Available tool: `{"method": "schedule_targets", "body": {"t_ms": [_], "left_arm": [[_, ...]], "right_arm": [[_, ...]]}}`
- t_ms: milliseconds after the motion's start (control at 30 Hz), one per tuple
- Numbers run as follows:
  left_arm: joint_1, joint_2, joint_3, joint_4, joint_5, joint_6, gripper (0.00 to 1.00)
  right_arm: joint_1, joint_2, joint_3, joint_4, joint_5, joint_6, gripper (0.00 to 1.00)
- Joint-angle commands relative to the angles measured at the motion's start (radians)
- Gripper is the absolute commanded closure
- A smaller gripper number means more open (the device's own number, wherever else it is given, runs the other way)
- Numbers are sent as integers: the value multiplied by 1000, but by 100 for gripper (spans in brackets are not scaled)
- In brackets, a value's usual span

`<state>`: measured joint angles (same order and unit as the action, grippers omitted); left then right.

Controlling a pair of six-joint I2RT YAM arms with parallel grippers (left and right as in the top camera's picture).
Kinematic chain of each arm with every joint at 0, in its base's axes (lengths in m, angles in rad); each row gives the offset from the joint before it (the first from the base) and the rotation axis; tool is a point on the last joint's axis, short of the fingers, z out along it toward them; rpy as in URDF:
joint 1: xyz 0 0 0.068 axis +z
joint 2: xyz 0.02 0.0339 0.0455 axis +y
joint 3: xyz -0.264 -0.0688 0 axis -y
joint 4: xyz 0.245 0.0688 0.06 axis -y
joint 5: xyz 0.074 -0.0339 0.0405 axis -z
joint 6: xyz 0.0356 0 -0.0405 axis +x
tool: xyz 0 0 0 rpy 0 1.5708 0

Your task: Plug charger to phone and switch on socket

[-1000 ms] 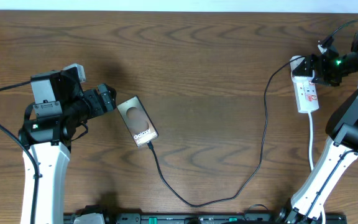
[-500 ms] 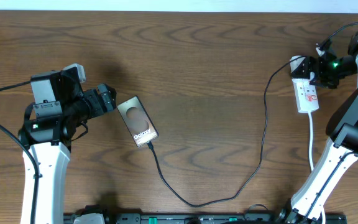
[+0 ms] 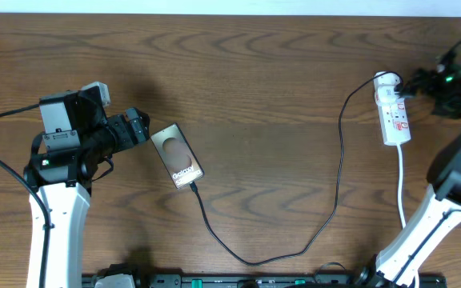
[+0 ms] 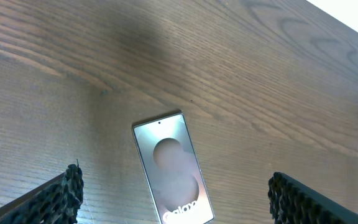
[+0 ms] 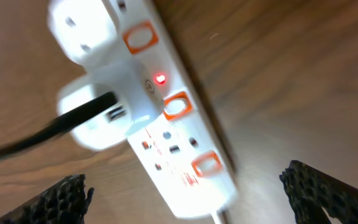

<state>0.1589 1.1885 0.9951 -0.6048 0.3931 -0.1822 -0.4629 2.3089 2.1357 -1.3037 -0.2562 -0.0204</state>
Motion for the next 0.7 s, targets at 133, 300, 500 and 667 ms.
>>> {"method": "schedule_targets", "body": {"t_ms": [133, 300, 500, 667], "left_arm": [[-2, -5, 15, -1, -6, 17, 7], [-2, -5, 15, -1, -6, 17, 7], [-2, -5, 15, -1, -6, 17, 7], [-2, -5, 15, -1, -6, 17, 7]], "right_arm": [[24, -265, 5, -43, 27, 31, 1], [58, -377, 5, -103, 26, 32, 1], [80, -469, 5, -153, 26, 31, 1], [79, -481, 5, -153, 26, 31, 1]]}}
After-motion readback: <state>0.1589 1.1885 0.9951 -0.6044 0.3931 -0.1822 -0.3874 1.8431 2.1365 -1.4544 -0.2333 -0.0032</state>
